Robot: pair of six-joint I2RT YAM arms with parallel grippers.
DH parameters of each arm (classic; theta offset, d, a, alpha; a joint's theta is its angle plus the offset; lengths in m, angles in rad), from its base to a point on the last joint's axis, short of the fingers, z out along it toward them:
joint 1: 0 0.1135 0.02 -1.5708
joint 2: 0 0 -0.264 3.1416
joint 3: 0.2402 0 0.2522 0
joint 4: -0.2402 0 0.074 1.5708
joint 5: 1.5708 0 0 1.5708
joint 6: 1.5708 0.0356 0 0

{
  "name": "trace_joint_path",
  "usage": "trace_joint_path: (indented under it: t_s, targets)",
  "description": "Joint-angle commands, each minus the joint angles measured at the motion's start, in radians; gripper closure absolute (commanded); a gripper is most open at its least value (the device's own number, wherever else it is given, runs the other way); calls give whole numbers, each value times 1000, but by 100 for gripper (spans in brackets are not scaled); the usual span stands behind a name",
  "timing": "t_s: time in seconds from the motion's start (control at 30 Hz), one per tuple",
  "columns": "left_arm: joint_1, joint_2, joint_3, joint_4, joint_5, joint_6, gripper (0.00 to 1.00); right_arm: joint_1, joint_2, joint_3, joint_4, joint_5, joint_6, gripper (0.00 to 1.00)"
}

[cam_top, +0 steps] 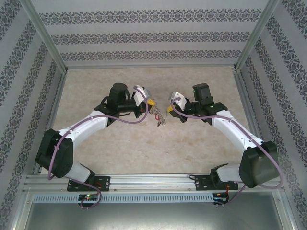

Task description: Put the keys on the keyring

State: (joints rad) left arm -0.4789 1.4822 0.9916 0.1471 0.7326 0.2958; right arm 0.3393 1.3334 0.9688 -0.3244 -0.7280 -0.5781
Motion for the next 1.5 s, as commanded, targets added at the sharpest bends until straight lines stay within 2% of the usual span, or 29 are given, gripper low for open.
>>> trace_joint_path:
  t_s: [0.0, 0.17, 0.53, 0.73, 0.97, 1.47]
  targets:
    - [-22, 21, 28, 16, 51, 65, 100, 26, -4, 34, -12, -72, 62, 100]
    - [-46, 38, 32, 28, 61, 80, 100, 56, 18, 78, -79, -53, 74, 100]
    - [-78, 46, 21, 42, 53, 83, 100, 79, 73, 97, -78, -19, 219, 100]
    - [-92, 50, -6, 86, 13, 59, 100, 78, 79, 70, -16, 7, 334, 100]
    - [-99, 63, -2, 59, -46, 63, 100, 69, 54, 55, -19, -15, 329, 100]
    - [-121, 51, -5, 25, -59, 103, 100, 38, 16, 32, 2, -2, 358, 100]
